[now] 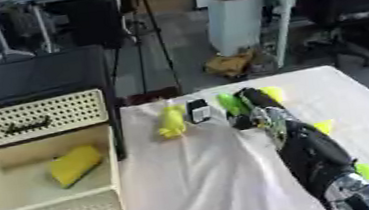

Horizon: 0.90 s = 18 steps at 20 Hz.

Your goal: Pick up objects from table and place into drawer.

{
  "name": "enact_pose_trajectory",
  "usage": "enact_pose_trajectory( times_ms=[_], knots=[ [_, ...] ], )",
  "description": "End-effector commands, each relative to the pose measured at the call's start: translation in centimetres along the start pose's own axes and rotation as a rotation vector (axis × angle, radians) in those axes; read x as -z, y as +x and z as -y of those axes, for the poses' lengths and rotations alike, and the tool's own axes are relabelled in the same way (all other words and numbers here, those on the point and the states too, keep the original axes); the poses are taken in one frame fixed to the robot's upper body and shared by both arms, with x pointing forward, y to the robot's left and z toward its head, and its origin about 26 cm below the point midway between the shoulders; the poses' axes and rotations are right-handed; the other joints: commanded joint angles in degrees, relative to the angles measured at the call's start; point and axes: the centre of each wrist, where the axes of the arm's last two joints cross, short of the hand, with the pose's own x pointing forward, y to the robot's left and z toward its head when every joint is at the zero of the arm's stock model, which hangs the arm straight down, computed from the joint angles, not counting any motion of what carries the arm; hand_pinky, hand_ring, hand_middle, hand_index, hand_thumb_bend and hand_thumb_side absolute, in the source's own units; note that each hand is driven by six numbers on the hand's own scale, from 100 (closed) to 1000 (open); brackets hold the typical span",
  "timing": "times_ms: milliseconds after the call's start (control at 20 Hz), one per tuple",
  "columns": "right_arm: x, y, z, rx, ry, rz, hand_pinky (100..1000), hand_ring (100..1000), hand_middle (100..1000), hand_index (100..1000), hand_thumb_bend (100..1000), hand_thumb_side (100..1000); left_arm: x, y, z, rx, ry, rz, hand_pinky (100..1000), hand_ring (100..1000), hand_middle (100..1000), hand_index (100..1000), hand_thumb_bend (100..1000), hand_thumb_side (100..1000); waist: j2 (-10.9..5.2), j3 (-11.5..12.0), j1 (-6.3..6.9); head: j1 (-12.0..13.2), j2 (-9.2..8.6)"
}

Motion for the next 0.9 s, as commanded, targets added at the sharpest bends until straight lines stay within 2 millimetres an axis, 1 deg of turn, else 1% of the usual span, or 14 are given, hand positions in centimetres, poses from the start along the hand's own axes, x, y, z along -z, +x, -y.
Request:
enact_pose_trajectory(
  times_ms=[50, 100, 200, 350, 450, 600, 650, 700, 750, 800, 850, 900],
  knots=[
    [1.0, 1.7, 3.5, 0.025, -0.12, 0.092, 162, 401, 568, 622, 100, 221, -0.1, 0.3, -0.8, 0.027, 0.006, 0.009, 100, 100, 100, 715, 540, 1000, -0.93, -0.15, -0.09, -0.01, 0.27],
    [1.2, 2.5, 3.9, 0.031, -0.131, 0.135, 158, 398, 567, 622, 100, 225, -0.2, 0.3, -0.8, 0.028, 0.005, 0.009, 100, 100, 100, 715, 540, 1000, -1.02, -0.17, -0.13, 0.08, 0.28],
    [1.6, 4.7, 5.0, 0.038, -0.141, 0.249, 154, 395, 567, 621, 100, 227, -0.2, 0.2, -0.9, 0.029, 0.004, 0.006, 100, 100, 100, 714, 540, 1000, -1.22, -0.22, -0.18, 0.22, 0.41],
    [2.0, 8.5, 6.2, 0.043, -0.131, 0.415, 154, 393, 567, 620, 100, 229, -0.3, 0.2, -0.8, 0.028, 0.004, 0.005, 100, 100, 100, 714, 540, 1000, -1.45, -0.31, -0.21, 0.29, 0.56],
    [1.9, 9.6, 6.7, 0.05, -0.121, 0.448, 154, 393, 567, 620, 100, 229, -0.3, 0.1, -0.9, 0.028, 0.004, 0.005, 100, 100, 100, 714, 540, 1000, -1.48, -0.35, -0.21, 0.33, 0.56],
    [1.9, 10.0, 7.1, 0.056, -0.113, 0.456, 154, 393, 567, 620, 100, 229, -0.3, 0.1, -0.9, 0.028, 0.004, 0.005, 100, 100, 100, 714, 540, 1000, -1.49, -0.36, -0.21, 0.34, 0.56],
    [1.9, 10.6, 7.1, 0.059, -0.112, 0.472, 165, 398, 576, 624, 100, 229, -0.2, 0.3, -0.7, 0.024, -0.001, 0.015, 100, 100, 100, 716, 533, 1000, -1.73, -0.07, 0.07, -0.68, 0.75],
    [2.1, 12.0, 7.3, 0.063, -0.109, 0.519, 166, 398, 576, 625, 100, 228, 0.1, 0.4, -0.4, 0.013, -0.015, 0.031, 100, 100, 100, 716, 534, 1000, -1.9, 0.8, 0.4, -1.82, 0.83],
    [2.3, 14.2, 7.4, 0.062, -0.105, 0.586, 166, 398, 578, 627, 100, 227, 0.3, 0.6, -0.2, 0.005, -0.027, 0.046, 100, 100, 100, 716, 534, 1000, -1.86, 1.96, 0.61, -2.75, 0.71],
    [2.5, 16.4, 7.4, 0.055, -0.096, 0.656, 168, 399, 580, 628, 100, 227, 0.4, 0.7, -0.2, 0.002, -0.033, 0.053, 100, 100, 100, 716, 533, 1000, -1.75, 2.47, 0.75, -3.09, 0.56],
    [2.6, 18.3, 6.9, 0.05, -0.069, 0.715, 170, 402, 582, 631, 100, 208, 0.5, 0.7, -0.2, 0.0, -0.034, 0.057, 100, 100, 100, 715, 531, 1000, -1.67, 2.72, 0.87, -3.24, 0.48],
    [2.7, 19.9, 6.0, 0.049, -0.032, 0.764, 170, 402, 583, 631, 100, 226, 0.5, 0.8, -0.2, -0.001, -0.033, 0.06, 100, 100, 100, 715, 532, 1000, -1.63, 2.88, 0.98, -3.31, 0.45]
  ],
)
